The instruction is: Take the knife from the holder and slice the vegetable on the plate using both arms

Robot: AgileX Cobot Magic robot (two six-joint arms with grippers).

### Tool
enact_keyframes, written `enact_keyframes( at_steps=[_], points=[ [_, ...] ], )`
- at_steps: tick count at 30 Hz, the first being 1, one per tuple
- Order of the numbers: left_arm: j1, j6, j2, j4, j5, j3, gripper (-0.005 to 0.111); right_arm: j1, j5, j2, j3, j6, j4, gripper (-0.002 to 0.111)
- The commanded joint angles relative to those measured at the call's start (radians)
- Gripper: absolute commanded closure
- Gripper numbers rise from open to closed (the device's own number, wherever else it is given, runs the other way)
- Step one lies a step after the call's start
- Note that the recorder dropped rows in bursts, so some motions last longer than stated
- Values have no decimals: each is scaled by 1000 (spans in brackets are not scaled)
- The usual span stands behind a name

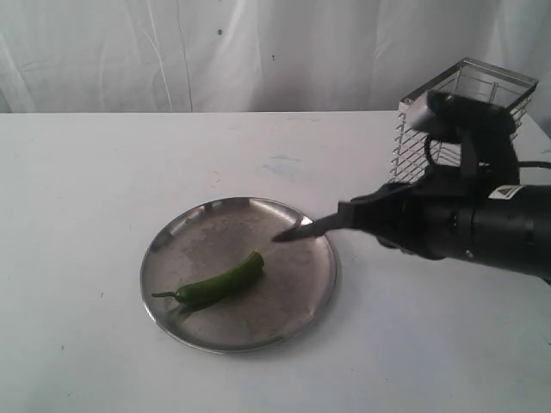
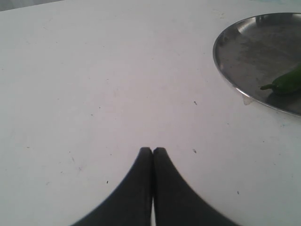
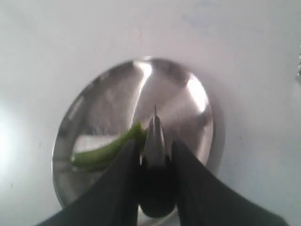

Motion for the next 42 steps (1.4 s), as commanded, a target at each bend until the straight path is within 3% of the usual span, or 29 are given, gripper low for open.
enact_keyframes(
  at_steps=[1, 5, 9, 14, 21, 24, 31, 42],
  points=[
    [1, 1, -3, -11, -4, 2, 107, 7, -95, -35, 1, 42, 77, 108],
    [1, 1, -3, -11, -4, 2, 107, 26, -129, -83, 4, 185, 119, 108],
    [1, 1, -3, -11, -4, 2, 107, 90, -292, -148, 63, 394, 91, 108],
    [1, 1, -3, -11, -4, 2, 107, 160, -436, -141, 183, 732, -225, 108],
    [1, 1, -3, -11, -4, 2, 107, 162, -967, 39, 270, 1270, -676, 108],
    [1, 1, -3, -11, -4, 2, 107, 162, -1056, 152, 268, 1341, -773, 108],
    [1, 1, -3, -11, -4, 2, 107, 162, -1281, 345, 298, 1447, -753, 108],
    [1, 1, -3, -11, -4, 2, 107, 162, -1289, 419, 409, 1449, -748, 108]
  ],
)
